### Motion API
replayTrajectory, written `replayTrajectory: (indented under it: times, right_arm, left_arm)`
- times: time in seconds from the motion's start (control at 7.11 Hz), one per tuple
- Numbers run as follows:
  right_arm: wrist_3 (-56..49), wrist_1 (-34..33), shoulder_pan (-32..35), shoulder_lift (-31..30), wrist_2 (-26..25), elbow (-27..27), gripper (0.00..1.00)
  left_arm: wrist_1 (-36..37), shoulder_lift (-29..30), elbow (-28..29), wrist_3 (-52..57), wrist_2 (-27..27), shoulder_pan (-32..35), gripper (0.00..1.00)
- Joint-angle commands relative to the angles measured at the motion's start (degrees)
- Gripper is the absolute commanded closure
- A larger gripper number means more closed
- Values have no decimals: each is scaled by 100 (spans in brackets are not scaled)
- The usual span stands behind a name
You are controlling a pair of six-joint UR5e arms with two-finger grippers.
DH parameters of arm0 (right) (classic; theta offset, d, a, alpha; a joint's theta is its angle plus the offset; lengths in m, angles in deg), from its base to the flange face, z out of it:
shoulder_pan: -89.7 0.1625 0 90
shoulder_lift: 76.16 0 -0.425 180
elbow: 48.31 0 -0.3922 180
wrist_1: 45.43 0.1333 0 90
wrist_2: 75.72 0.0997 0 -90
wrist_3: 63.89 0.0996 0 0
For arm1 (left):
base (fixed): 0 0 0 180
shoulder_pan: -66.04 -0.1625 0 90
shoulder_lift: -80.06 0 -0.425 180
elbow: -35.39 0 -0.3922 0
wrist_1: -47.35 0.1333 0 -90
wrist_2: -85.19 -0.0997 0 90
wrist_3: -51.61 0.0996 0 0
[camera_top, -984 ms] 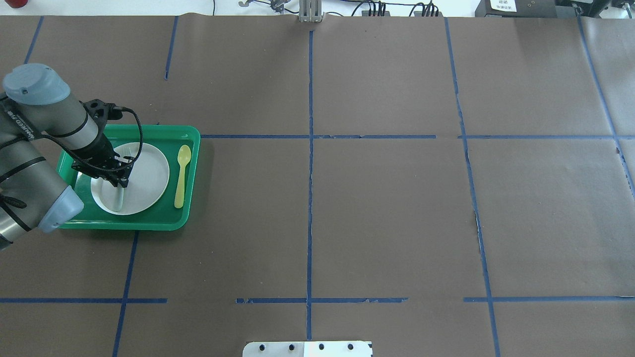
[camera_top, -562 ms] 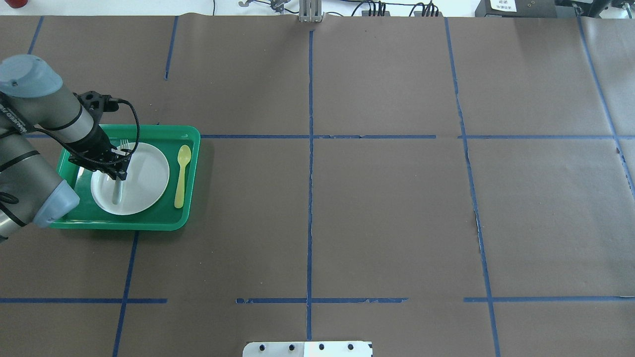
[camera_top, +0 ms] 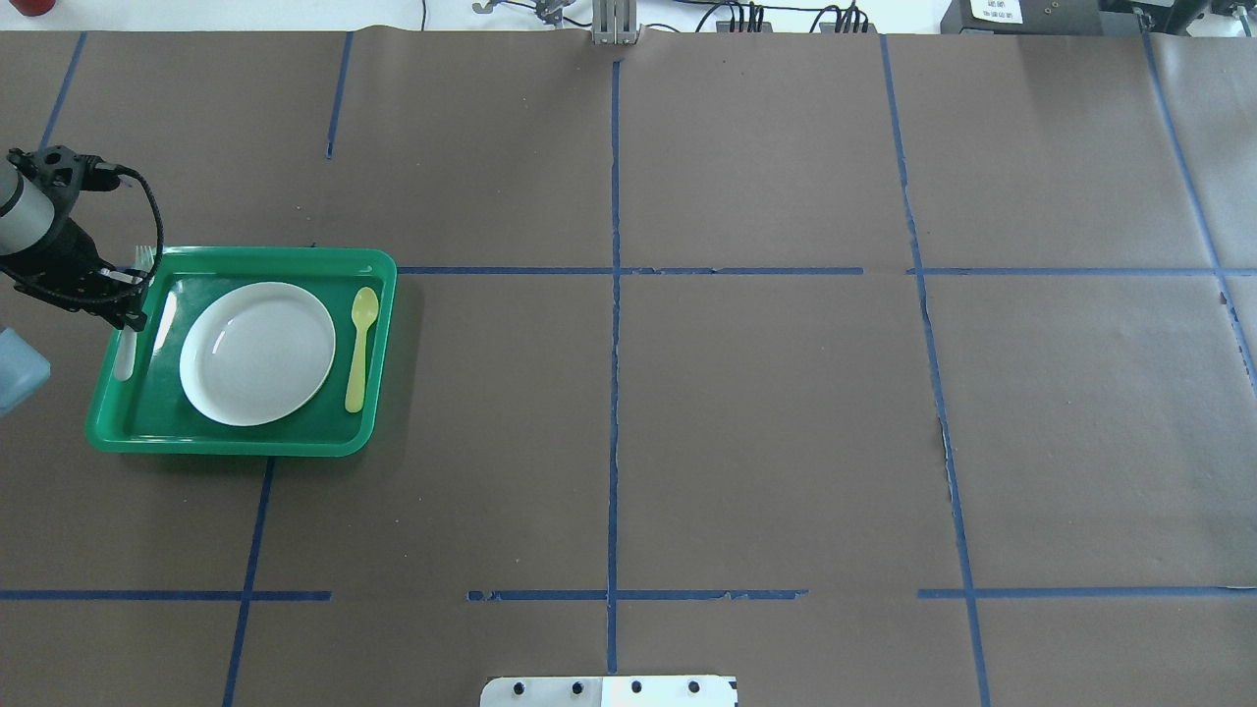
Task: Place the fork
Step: 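Carry the fork off the plate and lower it beside the plate, then open the left gripper and lift it away from the fork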
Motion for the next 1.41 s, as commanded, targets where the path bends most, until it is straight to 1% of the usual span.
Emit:
replayTrajectory:
  times: [0.0, 0.28, 0.42, 0.56, 0.7, 0.84, 0.98, 1.12, 1.27]
  right_arm:
    - [5, 0, 0, 0, 0, 0, 0]
    - [-4, 0, 0, 0, 0, 0, 0]
    - [5, 0, 0, 0, 0, 0, 0]
    - [-4, 0, 0, 0, 0, 0, 0]
    - [-4, 0, 0, 0, 0, 0, 0]
    - [-4, 0, 0, 0, 0, 0, 0]
    - [-4, 0, 0, 0, 0, 0, 0]
    - [5, 0, 0, 0, 0, 0, 0]
    - [5, 0, 0, 0, 0, 0, 0]
  left_arm:
    - [-19, 210, 429, -17, 4, -23, 100]
    - [-28, 343, 528, -166, 4, -207, 100]
    - [-28, 343, 546, -141, 4, -242, 80]
    - [-19, 335, 503, -97, -5, -243, 13]
    - [-19, 334, 485, -88, -5, -225, 0]
    - [-19, 334, 485, -79, -14, -138, 0]
    - [7, 334, 363, 60, -14, 124, 1]
    - [42, 221, 22, 497, -5, 500, 1]
    - [42, -171, -260, 997, 4, 904, 1]
